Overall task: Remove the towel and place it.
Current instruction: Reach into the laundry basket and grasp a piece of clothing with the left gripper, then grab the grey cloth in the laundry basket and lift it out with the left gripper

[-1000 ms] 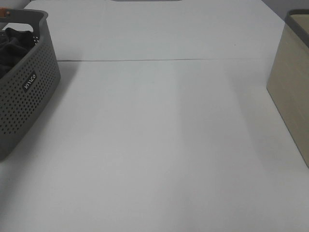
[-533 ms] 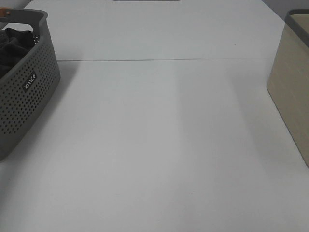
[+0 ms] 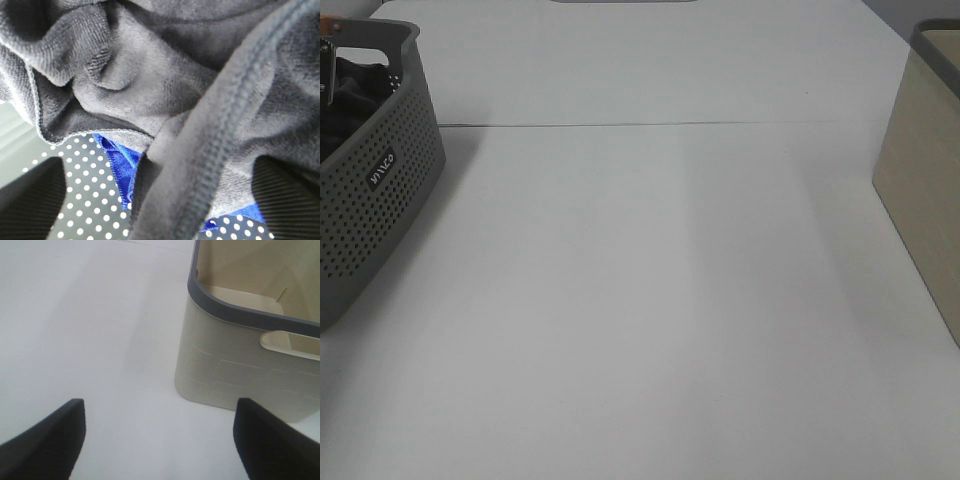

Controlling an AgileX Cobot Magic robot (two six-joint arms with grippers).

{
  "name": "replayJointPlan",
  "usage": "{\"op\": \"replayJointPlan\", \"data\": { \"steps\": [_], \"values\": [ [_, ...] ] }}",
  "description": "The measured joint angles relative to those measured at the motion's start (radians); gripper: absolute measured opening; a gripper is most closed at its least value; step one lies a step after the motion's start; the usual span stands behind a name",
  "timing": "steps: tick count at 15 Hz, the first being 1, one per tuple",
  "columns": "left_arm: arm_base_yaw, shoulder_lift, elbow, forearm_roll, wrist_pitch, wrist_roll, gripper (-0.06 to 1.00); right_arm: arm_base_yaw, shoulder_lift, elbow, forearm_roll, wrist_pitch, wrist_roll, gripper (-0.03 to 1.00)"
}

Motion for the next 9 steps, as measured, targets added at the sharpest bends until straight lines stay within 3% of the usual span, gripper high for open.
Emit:
{"op": "replayJointPlan", "data": {
  "steps": [1, 4, 5, 9],
  "values": [
    [0.0, 0.0, 0.0, 0.0, 0.0, 0.0, 0.66, 0.0, 0.0, 0.0, 0.0, 0.0, 0.0, 0.79],
    [0.0, 0.0, 0.0, -0.001, 0.001, -0.004, 0.29, 0.0, 0.0, 0.0, 0.0, 0.0, 0.0, 0.79],
    [0.0, 0.0, 0.0, -0.001, 0.001, -0.004, 0.23, 0.0, 0.0, 0.0, 0.0, 0.0, 0.0, 0.79],
    [0.0, 0.0, 0.0, -0.002, 0.001, -0.004, 0.16, 0.0, 0.0, 0.0, 0.0, 0.0, 0.0, 0.79]
  ]
}}
